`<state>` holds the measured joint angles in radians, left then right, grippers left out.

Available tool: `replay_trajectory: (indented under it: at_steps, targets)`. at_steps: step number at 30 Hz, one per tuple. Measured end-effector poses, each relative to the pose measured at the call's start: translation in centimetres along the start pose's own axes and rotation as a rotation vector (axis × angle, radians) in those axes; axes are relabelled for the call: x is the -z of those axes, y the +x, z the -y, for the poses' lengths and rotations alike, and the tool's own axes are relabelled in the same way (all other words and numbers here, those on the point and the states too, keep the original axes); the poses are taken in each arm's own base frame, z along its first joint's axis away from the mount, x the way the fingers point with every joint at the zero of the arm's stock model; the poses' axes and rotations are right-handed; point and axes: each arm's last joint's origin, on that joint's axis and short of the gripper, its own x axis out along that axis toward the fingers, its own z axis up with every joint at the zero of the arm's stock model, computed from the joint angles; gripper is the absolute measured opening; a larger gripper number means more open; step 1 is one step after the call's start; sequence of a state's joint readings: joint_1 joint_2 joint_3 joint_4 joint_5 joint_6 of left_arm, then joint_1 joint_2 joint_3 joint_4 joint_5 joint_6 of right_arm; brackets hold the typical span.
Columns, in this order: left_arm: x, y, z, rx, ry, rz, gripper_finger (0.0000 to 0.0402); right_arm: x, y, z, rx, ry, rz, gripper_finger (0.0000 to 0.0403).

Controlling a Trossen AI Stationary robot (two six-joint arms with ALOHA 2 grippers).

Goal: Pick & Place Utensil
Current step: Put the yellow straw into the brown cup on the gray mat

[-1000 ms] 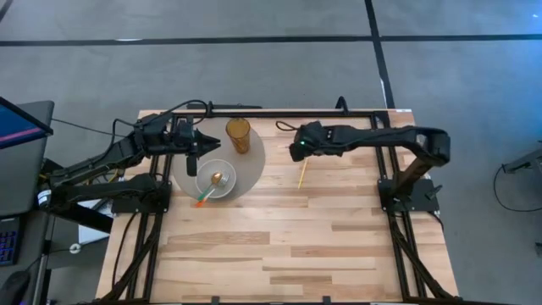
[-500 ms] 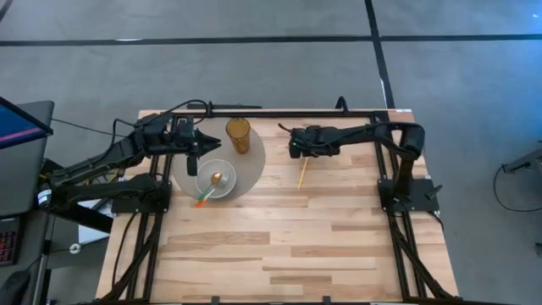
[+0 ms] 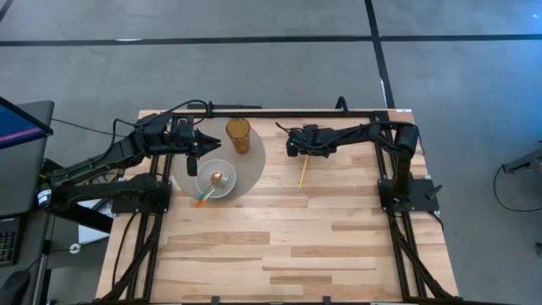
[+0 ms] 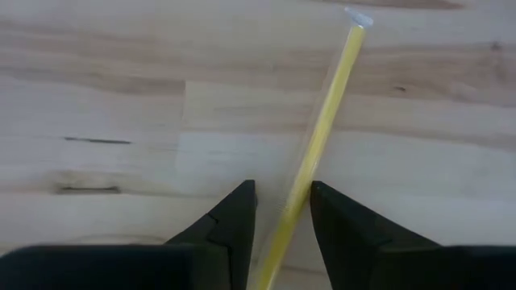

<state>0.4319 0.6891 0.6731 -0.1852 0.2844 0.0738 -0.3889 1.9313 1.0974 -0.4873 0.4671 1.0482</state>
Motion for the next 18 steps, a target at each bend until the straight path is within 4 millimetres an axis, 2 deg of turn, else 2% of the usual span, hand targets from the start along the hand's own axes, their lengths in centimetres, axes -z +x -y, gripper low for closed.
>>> replay_trajectory:
  at_steps: [4, 11, 18]
  targets:
    - [0.0, 0.0, 0.0, 0.000, 0.000, 0.000, 0.0061, 0.0, 0.0, -0.1, -0.010, -0.010, 0.010, 0.0091]
    - [0.0, 0.0, 0.0, 0.000, 0.000, 0.000, 0.0061, -0.2, 0.0, -0.5, -0.047, -0.056, 0.035, 0.0012]
    - [0.0, 0.0, 0.0, 0.001, 0.000, 0.000, 0.0061, -0.3, -1.1, -2.1, -0.158, -0.115, 0.086, 0.0029]
